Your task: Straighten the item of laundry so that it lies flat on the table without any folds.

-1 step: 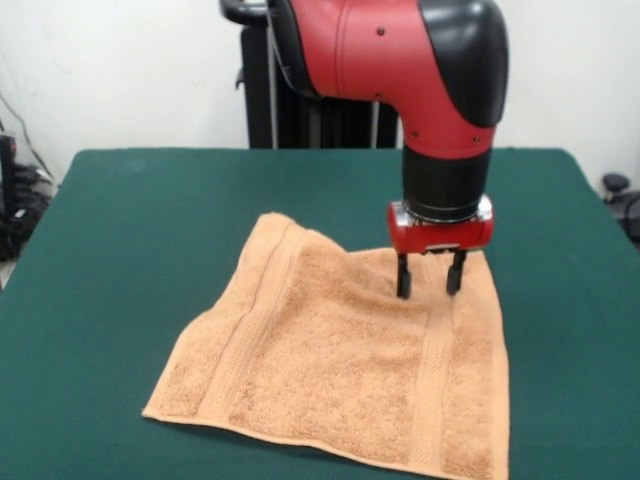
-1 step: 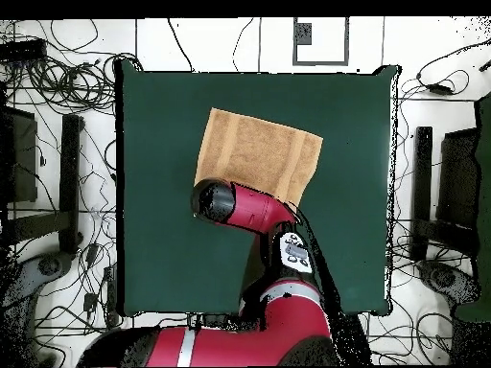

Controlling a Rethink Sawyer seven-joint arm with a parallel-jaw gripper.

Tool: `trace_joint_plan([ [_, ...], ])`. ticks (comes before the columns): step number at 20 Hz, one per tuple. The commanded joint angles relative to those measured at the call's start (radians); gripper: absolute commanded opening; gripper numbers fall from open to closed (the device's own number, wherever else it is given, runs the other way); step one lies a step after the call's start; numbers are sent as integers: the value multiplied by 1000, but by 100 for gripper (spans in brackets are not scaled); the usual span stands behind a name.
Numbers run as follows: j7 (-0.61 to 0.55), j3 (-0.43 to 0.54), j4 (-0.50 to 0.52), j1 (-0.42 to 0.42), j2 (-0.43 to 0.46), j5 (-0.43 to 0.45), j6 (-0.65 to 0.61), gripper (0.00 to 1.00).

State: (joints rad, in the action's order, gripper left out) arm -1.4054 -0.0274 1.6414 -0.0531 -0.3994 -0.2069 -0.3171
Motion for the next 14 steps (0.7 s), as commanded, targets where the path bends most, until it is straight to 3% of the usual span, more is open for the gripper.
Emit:
trace_joint_plan([
  [1, -222, 91, 74, -7, 29, -29, 7, 100],
  [8, -106, 5, 188, -112, -181, 49, -134, 100],
  [14, -88, 4, 186, -158, -212, 81, -170, 100],
])
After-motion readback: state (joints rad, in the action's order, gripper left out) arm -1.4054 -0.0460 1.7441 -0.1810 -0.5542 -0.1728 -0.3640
